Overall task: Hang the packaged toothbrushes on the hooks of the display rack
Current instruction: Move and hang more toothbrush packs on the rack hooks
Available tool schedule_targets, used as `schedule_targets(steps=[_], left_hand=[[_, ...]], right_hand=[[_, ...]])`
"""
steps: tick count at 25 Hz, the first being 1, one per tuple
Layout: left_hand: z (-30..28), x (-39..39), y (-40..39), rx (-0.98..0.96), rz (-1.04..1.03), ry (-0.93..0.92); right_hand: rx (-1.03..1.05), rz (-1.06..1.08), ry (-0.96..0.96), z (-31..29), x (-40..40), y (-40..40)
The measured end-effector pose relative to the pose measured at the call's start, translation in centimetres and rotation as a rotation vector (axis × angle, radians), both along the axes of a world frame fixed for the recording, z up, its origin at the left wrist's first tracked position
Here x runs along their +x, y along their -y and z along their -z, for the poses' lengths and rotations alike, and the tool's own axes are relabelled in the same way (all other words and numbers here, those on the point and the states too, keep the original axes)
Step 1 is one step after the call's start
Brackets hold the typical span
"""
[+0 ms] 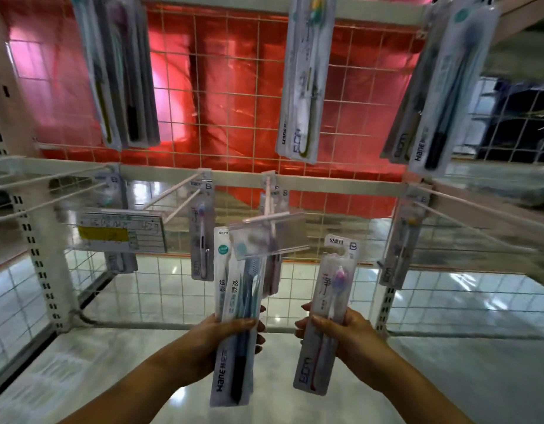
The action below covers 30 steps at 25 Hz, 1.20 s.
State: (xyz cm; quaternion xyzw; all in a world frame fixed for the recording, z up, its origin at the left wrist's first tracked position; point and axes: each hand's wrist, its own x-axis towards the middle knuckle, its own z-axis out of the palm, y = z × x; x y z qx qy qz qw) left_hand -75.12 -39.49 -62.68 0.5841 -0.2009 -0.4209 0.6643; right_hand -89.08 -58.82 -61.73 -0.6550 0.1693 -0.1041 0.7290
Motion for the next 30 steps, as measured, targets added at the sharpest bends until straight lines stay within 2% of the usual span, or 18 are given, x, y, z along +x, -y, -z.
schedule_targets(steps=[7, 12, 16, 20, 25, 30], left_hand=[[1.9, -1.4, 2.1, 0.078, 0.026, -0.020], [1.9, -2.1, 0.4, 0.119, -0.039, -0.056], [0.2, -2.1, -5.1, 0.169, -0.131, -0.051], [-1.6, -1.4, -13.2, 0.230, -0.297, -0.020], [-1.2, 0.0, -19.8, 0.216, -0.406, 0.009], [0.5, 2.4, -25.1, 0.157, -0.428, -0.076]], right_hand=[[-0.060, -0.021, -0.065, 1.1, -1.3, 1.6], [-0.115, -0.177, -0.117, 1.3, 0.8, 1.2], [-0.138, -0.434, -0.170, 1.6, 4.6, -2.8], [-0.093, -0.624, -0.113, 0.8, 7.7, -8.9], [-0.062, -0.647, -0.080, 1.7, 10.2, -15.4], [-0.011, -0.551, -0.108, 2.9, 14.0, -21.6]])
